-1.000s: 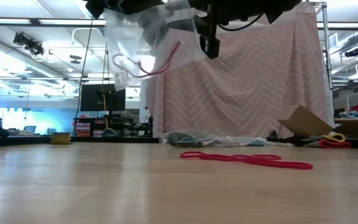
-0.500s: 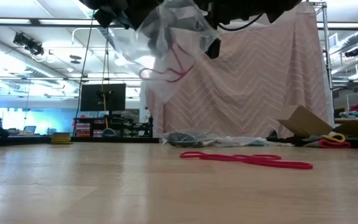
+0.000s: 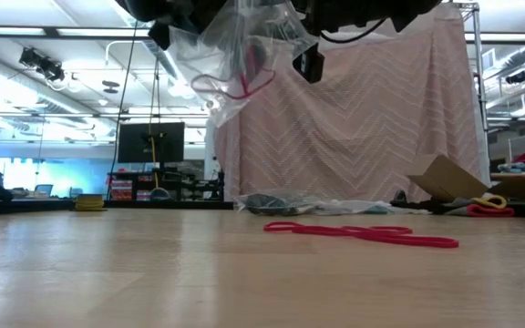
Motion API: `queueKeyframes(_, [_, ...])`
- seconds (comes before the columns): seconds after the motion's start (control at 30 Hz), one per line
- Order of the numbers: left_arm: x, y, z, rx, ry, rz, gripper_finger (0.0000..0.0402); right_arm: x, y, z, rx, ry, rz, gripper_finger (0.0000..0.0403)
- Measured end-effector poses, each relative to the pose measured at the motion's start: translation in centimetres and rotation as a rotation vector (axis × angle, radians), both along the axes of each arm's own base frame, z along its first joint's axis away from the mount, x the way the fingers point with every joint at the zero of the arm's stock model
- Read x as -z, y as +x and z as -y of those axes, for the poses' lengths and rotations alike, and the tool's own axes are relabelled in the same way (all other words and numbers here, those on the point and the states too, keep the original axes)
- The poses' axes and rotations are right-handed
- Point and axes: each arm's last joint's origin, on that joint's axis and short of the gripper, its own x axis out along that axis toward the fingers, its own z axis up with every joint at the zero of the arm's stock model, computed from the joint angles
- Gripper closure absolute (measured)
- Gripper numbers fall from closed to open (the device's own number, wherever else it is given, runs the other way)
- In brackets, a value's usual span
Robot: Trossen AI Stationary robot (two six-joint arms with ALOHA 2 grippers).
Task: Sort rubber bands
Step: Put the red rubber band into the transparent zip bag
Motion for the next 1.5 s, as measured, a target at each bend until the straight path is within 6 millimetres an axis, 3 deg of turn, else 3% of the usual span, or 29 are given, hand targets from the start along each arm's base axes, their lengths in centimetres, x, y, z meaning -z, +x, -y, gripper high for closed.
queueKeyframes(0.2, [1.0,0.8,0.4,0.036,-0.031,-0.019,0.0401,0.2,0.0,0.2,-0.006,0.003,-0.016,0.0284])
queueKeyframes(0.63, [1.0,0.9,0.4,0.023,-0.037,-0.019,0.0401,0.3,0.0,0.3,-0.015,0.008,-0.028,0.0284])
queueKeyframes(1.07, [1.0,-1.4,-2.0,-0.067,0.050,-0.139,0.0401,-1.0,-1.3,0.7,0.058,0.000,-0.046,0.0284])
queueKeyframes(1.27, [-0.1,-2.1,-2.4,-0.111,0.091,-0.097,0.0401,-1.3,-1.8,0.7,0.056,0.002,-0.060,0.0284])
queueKeyframes(1.5, [-0.7,-2.7,-2.6,-0.220,0.121,-0.122,0.0401,-2.6,-4.0,0.7,-0.008,-0.022,-0.110,0.0284])
